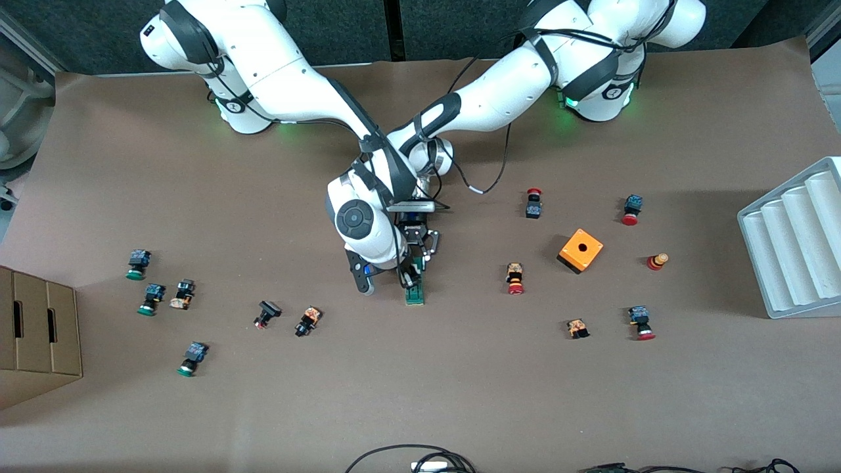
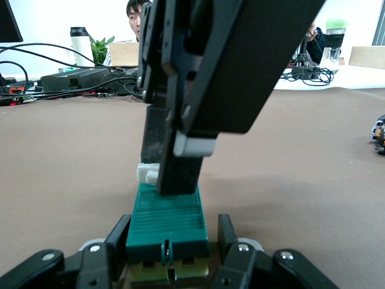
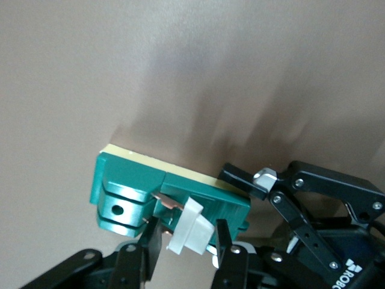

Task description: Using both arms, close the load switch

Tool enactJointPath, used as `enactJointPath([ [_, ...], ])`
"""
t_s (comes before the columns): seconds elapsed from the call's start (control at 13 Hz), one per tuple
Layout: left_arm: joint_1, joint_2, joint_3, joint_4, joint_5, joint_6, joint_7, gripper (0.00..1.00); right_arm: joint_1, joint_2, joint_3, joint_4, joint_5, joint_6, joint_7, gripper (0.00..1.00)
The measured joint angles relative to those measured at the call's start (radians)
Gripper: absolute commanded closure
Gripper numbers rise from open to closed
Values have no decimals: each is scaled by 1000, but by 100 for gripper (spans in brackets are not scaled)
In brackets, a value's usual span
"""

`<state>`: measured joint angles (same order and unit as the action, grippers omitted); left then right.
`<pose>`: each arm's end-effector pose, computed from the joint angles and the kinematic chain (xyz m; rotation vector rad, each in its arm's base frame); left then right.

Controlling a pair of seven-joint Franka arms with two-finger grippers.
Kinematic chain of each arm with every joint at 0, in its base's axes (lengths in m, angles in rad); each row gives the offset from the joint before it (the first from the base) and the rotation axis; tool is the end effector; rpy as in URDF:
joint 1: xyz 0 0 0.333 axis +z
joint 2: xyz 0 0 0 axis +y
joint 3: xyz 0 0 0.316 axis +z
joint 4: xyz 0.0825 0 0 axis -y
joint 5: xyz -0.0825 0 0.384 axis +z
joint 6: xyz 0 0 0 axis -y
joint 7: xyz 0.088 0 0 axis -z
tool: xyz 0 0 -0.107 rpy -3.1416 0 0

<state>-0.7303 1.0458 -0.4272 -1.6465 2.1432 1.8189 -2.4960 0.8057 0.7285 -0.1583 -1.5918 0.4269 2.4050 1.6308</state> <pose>0.3509 -0.5560 0.0496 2.4929 -0.0601 1.9045 0.5525 0.4414 0.2187 -2.4075 1.7225 0.2046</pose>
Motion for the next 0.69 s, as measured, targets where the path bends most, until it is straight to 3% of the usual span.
enactJointPath([
  [0.69,0,0,4,-3,0,-10,0,38,-33,-5,3,51,5,-58,0,57],
])
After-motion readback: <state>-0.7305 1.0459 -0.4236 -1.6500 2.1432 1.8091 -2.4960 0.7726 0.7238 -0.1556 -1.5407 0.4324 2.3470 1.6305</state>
